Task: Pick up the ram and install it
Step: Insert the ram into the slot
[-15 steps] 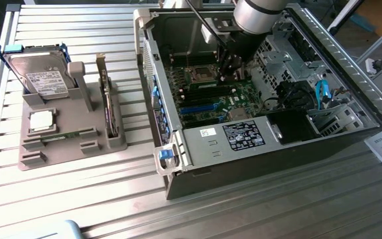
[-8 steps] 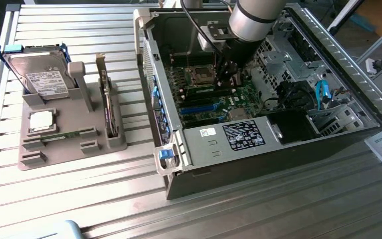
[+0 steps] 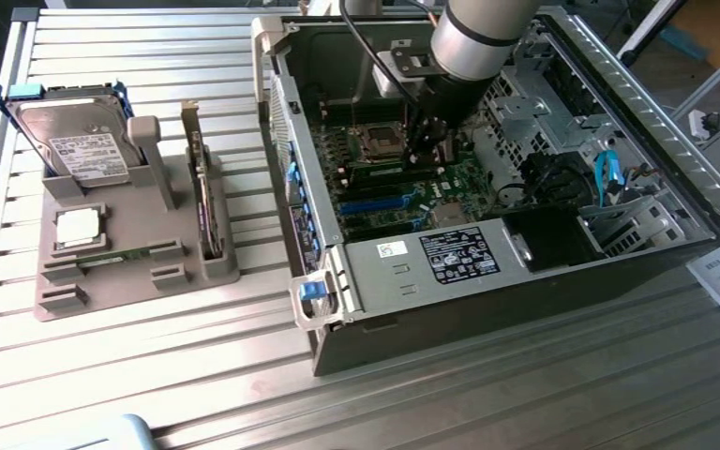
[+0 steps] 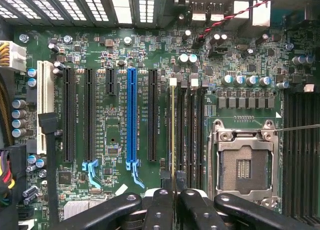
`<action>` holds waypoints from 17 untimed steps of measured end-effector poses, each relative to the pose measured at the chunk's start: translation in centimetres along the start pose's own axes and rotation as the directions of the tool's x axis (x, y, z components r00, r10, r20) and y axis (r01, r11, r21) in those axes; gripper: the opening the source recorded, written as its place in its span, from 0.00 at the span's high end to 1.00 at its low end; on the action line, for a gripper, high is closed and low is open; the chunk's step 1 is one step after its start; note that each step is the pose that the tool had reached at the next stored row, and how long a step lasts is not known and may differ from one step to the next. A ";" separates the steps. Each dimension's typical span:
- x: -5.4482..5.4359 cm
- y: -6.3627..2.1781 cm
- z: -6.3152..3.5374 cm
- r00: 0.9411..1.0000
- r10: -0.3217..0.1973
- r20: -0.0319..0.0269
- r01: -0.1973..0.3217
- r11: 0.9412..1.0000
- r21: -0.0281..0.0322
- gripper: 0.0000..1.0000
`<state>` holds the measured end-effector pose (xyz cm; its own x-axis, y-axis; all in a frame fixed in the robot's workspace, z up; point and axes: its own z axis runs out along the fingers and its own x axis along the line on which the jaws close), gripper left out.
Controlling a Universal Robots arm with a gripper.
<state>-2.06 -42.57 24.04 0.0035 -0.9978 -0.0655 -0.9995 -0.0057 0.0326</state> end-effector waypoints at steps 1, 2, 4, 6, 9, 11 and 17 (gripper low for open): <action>0.0 -0.01 0.15 1.000 0.000 0.000 0.000 1.000 0.000 0.88; 0.0 -0.01 0.25 1.000 0.000 0.000 0.000 1.000 0.000 0.88; 0.0 -0.01 0.39 1.000 0.000 0.000 0.000 1.000 0.000 0.88; 0.0 -0.02 0.48 1.000 0.000 0.000 0.000 1.000 0.000 0.88; -0.1 -0.02 0.57 1.000 0.000 0.003 0.000 1.000 0.000 0.88; -0.1 0.00 0.57 1.000 0.000 0.003 0.000 1.000 0.000 0.88; -0.1 0.02 0.20 1.000 0.000 0.003 0.000 1.000 0.001 0.88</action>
<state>-2.08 -42.43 23.86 0.0036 -0.9977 -0.0683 -0.9995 -0.0058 0.0321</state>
